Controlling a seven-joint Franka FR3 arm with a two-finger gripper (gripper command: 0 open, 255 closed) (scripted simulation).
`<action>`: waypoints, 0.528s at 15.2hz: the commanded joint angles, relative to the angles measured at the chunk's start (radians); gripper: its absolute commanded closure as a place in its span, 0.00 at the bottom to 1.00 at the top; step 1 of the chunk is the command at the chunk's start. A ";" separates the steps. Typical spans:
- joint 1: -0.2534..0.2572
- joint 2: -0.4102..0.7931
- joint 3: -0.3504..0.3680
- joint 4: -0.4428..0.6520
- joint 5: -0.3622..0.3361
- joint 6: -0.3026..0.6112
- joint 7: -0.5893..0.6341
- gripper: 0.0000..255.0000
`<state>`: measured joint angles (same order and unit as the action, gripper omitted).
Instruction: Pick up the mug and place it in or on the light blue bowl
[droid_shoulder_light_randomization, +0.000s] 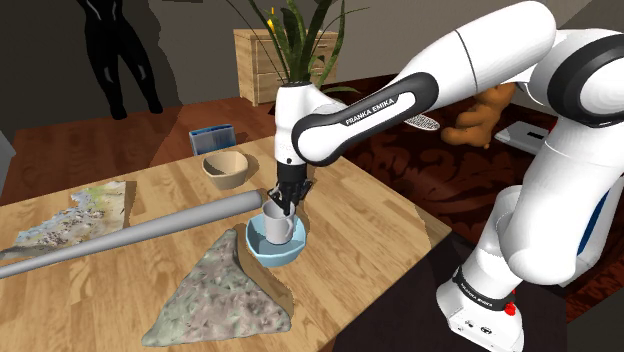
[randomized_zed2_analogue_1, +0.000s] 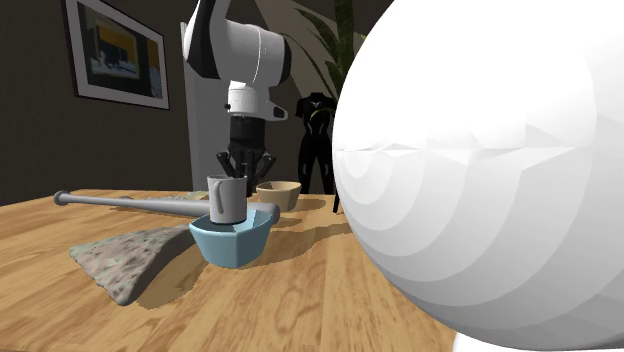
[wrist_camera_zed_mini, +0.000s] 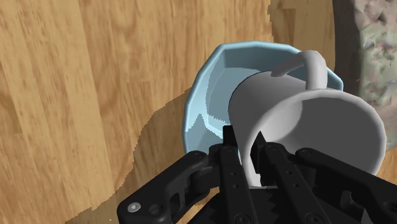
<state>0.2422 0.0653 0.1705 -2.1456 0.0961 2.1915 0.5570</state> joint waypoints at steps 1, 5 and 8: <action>0.000 0.000 0.000 0.000 0.000 0.001 0.000 1.00; 0.000 0.000 0.000 0.000 0.000 0.001 0.000 0.00; 0.000 0.000 0.000 0.000 0.000 0.001 0.000 0.00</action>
<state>0.2423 0.0656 0.1706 -2.1456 0.0960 2.1924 0.5571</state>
